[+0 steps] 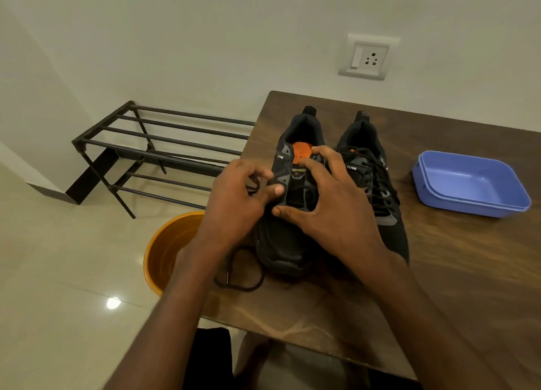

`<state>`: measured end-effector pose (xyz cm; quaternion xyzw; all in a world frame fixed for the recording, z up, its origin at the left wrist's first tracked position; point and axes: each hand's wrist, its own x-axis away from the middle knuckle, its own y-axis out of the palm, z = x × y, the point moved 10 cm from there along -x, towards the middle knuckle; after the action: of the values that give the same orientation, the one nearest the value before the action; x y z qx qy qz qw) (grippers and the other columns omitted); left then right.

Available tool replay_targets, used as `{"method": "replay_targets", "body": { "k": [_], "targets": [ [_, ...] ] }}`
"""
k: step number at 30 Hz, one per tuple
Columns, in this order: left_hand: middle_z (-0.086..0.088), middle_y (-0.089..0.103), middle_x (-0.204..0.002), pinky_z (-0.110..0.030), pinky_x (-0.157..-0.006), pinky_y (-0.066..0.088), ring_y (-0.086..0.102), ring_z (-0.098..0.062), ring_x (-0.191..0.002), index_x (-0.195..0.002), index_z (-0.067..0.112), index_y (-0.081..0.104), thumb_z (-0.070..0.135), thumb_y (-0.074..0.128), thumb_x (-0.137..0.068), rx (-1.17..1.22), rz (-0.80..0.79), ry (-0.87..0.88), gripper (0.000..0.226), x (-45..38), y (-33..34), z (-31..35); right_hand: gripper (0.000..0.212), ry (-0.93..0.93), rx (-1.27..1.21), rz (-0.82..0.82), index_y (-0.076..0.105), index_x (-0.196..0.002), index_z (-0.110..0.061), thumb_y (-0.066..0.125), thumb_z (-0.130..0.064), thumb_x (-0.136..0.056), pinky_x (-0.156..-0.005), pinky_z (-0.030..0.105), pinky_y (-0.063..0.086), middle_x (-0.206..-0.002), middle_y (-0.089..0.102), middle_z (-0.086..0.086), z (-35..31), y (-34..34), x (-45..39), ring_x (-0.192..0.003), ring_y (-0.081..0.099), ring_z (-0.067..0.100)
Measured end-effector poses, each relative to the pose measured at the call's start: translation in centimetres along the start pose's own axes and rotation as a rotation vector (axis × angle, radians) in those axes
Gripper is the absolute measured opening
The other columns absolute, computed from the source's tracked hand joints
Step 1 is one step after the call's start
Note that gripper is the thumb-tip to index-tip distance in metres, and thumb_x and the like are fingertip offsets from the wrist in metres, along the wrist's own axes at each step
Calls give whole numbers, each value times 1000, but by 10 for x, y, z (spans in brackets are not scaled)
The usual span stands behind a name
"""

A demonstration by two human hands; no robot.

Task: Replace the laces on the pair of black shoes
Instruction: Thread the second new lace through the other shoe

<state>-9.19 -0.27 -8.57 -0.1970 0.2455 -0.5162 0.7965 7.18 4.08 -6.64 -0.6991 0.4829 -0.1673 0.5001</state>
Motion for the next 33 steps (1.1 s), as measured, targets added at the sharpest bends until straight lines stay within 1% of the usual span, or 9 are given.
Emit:
{"method": "replay_targets", "body": {
  "k": [4, 7, 9, 12, 18, 22, 27, 30, 33],
  "targets": [
    [12, 58, -93, -15, -75, 41, 54, -2, -88, -84, 24, 66, 23, 73, -93, -73, 23, 49, 12, 0, 0, 7, 96, 6, 5, 4, 40, -152, -32, 72, -77, -73, -103, 51, 52, -163, 19, -16, 1, 0, 0, -137, 46, 16],
    [-1, 68, -91, -23, -67, 49, 62, -11, -82, -94, 11, 65, 17, 61, -103, 206, 150, 66, 11, 0, -20, 12, 98, 18, -3, -10, 39, -152, -33, 72, -78, -72, -103, 52, 52, -163, 18, -16, 3, 1, -1, -138, 45, 16],
    [-5, 74, -98, -31, -63, 52, 69, -16, -83, -102, 7, 62, 18, 53, -107, 338, 117, -3, 15, -1, -16, 8, 97, 25, -3, -18, 40, -152, -34, 72, -78, -72, -104, 51, 52, -163, 17, -16, 4, 2, -1, -139, 44, 15],
    [-2, 77, -99, -25, -66, 53, 73, -6, -88, -107, 7, 59, 22, 49, -109, 349, 30, -78, 18, -3, -2, 0, 94, 27, -11, -6, 43, -150, -32, 76, -73, -72, -105, 49, 51, -161, 23, -12, 1, 1, 0, -138, 44, 16],
    [0, 74, -89, -29, -75, 58, 72, -10, -87, -102, 12, 64, 25, 58, -105, 272, 77, -21, 14, -5, -11, -5, 37, -156, 60, -16, 58, -127, -36, 67, -49, -93, -89, 40, 47, -111, 46, -8, -40, 5, 10, -105, 46, 11],
    [-3, 68, -80, -25, -69, 54, 67, -15, -76, -98, 15, 68, 30, 65, -101, 188, 143, -3, 16, -3, -20, -7, 30, -136, 111, -24, 67, -118, -33, 54, -53, -100, -78, 35, 41, -98, 43, -7, -47, 19, 11, -93, 39, 11],
    [-1, 60, -68, -20, -60, 47, 56, -10, -63, -91, 18, 72, 32, 71, -97, 59, 169, 4, 15, -1, -26, -5, 21, -23, -1, 53, 62, -83, -29, 69, -46, -93, -74, 36, 50, -80, 53, -13, -38, 9, 8, -79, 50, 9],
    [2, 63, -67, -32, -66, 55, 63, -17, -65, -91, 22, 73, 35, 73, -95, 34, 171, -26, 15, 1, -27, -8, 13, 99, -259, 23, 67, -90, -31, 80, -30, -87, -72, 38, 59, -73, 64, -11, -25, 7, 8, -72, 62, 7],
    [7, 62, -62, -56, -82, 57, 64, -15, -64, -86, 28, 74, 49, 71, -89, 15, 183, -68, 21, 1, -32, -14, 27, 258, -521, -84, 64, -103, -32, 79, -17, -86, -72, 32, 61, -76, 72, -9, -12, 10, 9, -70, 69, 4]
  ]
}}
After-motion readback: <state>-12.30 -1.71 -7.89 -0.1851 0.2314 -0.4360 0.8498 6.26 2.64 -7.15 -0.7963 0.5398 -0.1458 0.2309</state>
